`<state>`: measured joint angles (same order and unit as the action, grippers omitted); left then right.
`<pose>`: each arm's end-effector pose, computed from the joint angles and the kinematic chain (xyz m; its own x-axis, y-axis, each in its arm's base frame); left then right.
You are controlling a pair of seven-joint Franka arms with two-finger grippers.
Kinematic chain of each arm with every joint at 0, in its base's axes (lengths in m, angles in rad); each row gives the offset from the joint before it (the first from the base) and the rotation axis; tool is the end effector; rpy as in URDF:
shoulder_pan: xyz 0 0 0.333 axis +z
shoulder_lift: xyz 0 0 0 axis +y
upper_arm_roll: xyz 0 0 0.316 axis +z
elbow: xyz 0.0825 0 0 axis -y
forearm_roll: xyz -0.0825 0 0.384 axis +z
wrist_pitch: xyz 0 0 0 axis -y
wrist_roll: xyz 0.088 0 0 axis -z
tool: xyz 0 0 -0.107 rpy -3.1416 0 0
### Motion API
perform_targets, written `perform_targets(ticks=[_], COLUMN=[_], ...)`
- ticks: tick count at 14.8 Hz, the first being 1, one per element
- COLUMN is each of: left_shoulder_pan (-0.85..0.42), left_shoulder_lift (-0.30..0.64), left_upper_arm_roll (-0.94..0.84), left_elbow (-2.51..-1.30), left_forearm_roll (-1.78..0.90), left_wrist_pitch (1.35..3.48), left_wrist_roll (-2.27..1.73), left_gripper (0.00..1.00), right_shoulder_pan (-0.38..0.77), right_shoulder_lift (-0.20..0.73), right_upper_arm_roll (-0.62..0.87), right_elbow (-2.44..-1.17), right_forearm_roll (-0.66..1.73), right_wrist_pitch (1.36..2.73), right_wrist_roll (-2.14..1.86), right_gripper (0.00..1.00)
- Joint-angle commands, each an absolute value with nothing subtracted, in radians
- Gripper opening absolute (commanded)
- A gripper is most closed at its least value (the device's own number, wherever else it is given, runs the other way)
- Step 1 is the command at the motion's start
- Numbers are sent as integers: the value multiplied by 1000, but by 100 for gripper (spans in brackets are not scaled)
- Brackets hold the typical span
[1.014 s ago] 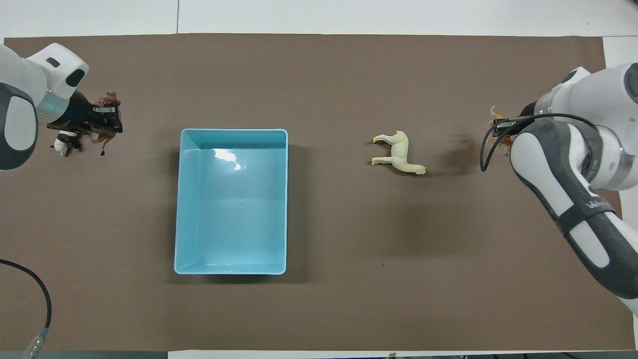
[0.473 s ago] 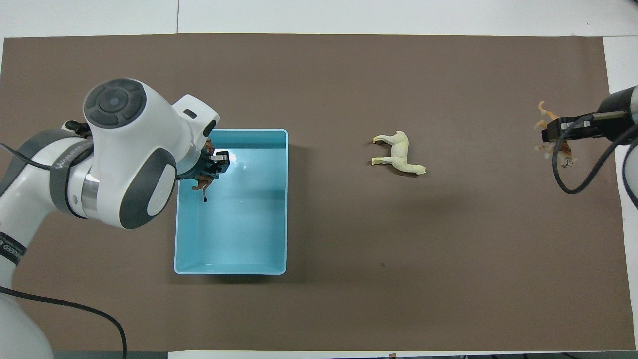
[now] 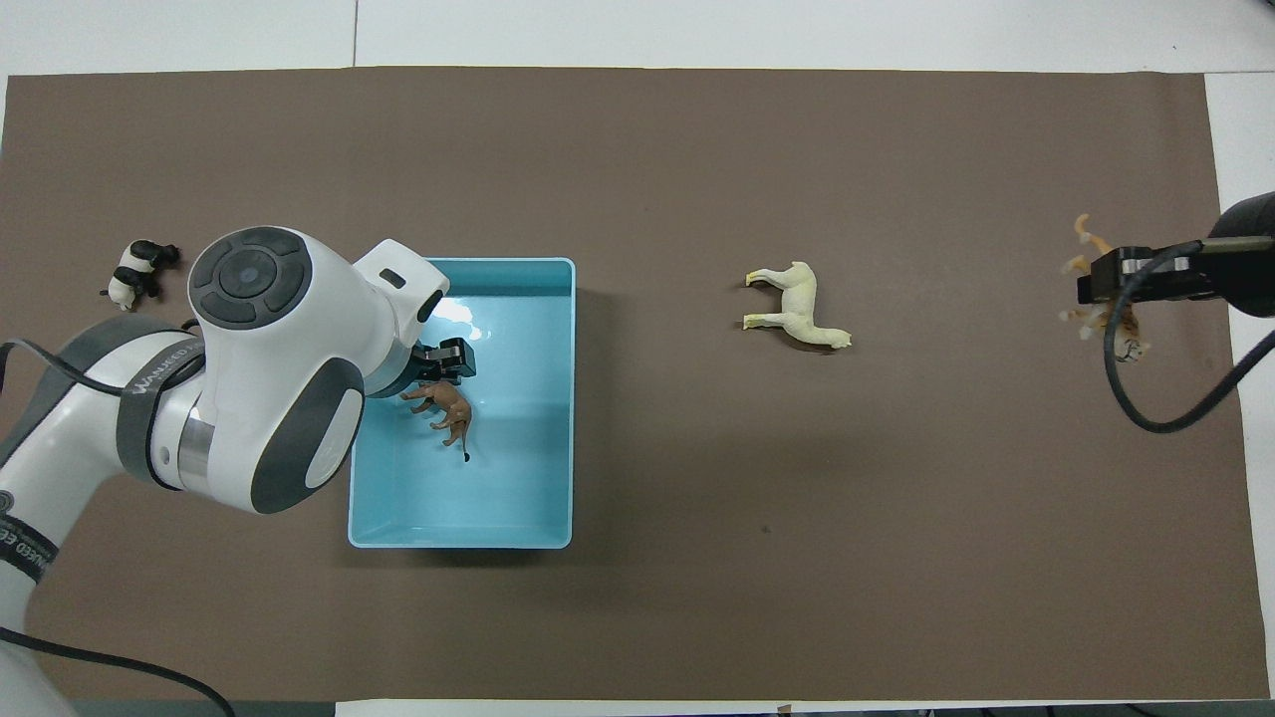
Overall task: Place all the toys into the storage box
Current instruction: 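Open the right gripper over the box while the left gripper nears the cow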
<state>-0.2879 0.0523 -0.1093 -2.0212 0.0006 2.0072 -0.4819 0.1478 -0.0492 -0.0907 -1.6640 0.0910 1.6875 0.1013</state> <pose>0.5128 -0.2145 0.4191 0.9945 0.0849 -0.0608 0.0835 -0.9962 -0.0260 0.5484 0.0389 0.6182 0.9966 -0.0546 0.0619 -0.0481 -0.9936 -0.1020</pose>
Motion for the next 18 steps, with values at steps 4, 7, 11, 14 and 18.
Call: perform_targets(ticks=[4, 7, 11, 14, 18], left_shoulder_pan=[-50, 102, 202, 230, 250], left_shoulder_lift=[75, 156, 316, 423, 466], left_upper_arm_roll=[-86, -84, -83, -83, -81], left_elbow=[-1902, -1808, -1690, -1666, -1675], left_forearm_roll=[48, 55, 55, 58, 72], left_wrist_pitch=[2060, 2085, 2224, 2310, 2396], left_wrist_roll=[-157, 88, 239, 244, 244], left_gripper=[100, 100, 100, 100, 100], right_shoulder_pan=[403, 610, 770, 820, 859], right_shoulder_lift=[-22, 78, 357, 473, 646], right_upper_arm_roll=[-80, -80, -80, -83, -81], right_elbow=[-1638, -1637, -1428, -1395, -1252], right_forearm_roll=[109, 89, 34, 31, 11], right_wrist_pitch=[1798, 1932, 2041, 2152, 2204], right_wrist_roll=[524, 769, 965, 1014, 1072], right_gripper=[0, 0, 0, 0, 0])
